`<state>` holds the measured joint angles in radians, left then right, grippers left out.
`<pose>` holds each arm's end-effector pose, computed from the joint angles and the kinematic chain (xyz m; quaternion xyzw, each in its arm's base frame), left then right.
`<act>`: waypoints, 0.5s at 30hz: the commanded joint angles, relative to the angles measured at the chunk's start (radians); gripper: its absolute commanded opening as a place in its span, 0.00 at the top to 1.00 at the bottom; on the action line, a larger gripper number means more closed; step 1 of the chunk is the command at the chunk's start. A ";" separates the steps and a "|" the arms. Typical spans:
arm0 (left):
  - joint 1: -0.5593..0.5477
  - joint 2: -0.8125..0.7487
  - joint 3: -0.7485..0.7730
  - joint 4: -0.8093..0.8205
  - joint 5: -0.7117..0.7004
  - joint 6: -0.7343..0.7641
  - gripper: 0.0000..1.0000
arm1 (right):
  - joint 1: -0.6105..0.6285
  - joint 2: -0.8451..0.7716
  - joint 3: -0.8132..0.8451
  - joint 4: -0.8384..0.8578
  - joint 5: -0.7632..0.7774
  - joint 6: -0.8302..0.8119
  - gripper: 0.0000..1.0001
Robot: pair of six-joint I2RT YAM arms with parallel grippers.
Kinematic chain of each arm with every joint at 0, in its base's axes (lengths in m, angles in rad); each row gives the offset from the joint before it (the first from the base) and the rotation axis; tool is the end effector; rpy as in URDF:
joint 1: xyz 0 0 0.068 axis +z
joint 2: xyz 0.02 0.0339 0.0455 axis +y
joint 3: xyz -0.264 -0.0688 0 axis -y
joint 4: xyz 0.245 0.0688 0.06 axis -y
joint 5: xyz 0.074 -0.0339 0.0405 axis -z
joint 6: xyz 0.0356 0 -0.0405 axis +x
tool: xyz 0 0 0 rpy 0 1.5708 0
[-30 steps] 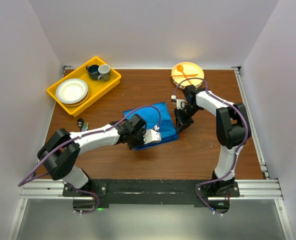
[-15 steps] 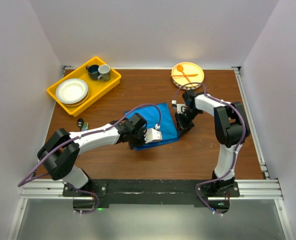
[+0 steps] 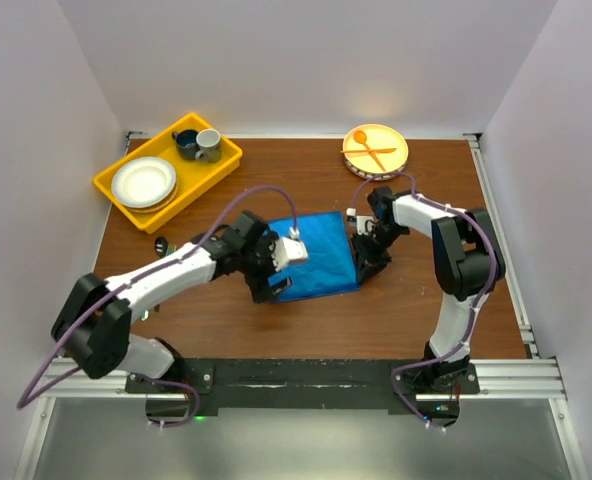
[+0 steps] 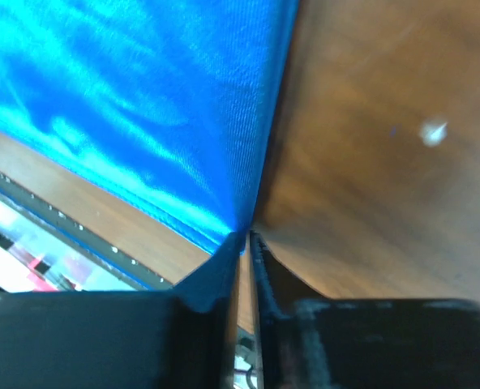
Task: Fold the napkin into a case and place the utensils inside
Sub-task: Fold the rectangle-folded napkin at the center of the board, then smooth out the square-folded napkin at the center of the board.
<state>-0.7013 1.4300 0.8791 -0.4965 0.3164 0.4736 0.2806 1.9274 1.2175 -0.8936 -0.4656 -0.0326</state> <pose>0.2045 -0.1872 0.2044 0.5626 0.7714 -0.1802 0.2365 0.3161 0.1077 0.1410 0.1480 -0.9616 -0.2269 0.0443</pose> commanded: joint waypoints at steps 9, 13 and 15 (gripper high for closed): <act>0.261 -0.132 0.224 0.222 0.220 -0.439 0.00 | -0.052 -0.208 0.259 -0.074 -0.047 -0.082 0.19; 0.306 -0.121 0.229 0.431 0.286 -0.679 0.00 | -0.052 -0.235 0.369 0.074 -0.142 -0.046 0.02; 0.307 -0.125 0.157 0.657 0.337 -0.781 0.00 | -0.052 -0.243 0.369 0.258 -0.189 0.069 0.02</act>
<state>-0.4103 1.3064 1.0756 -0.2108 0.5320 -0.0139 0.2268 1.7432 1.5352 -0.8837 -0.5304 -0.0719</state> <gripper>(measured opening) 0.997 0.981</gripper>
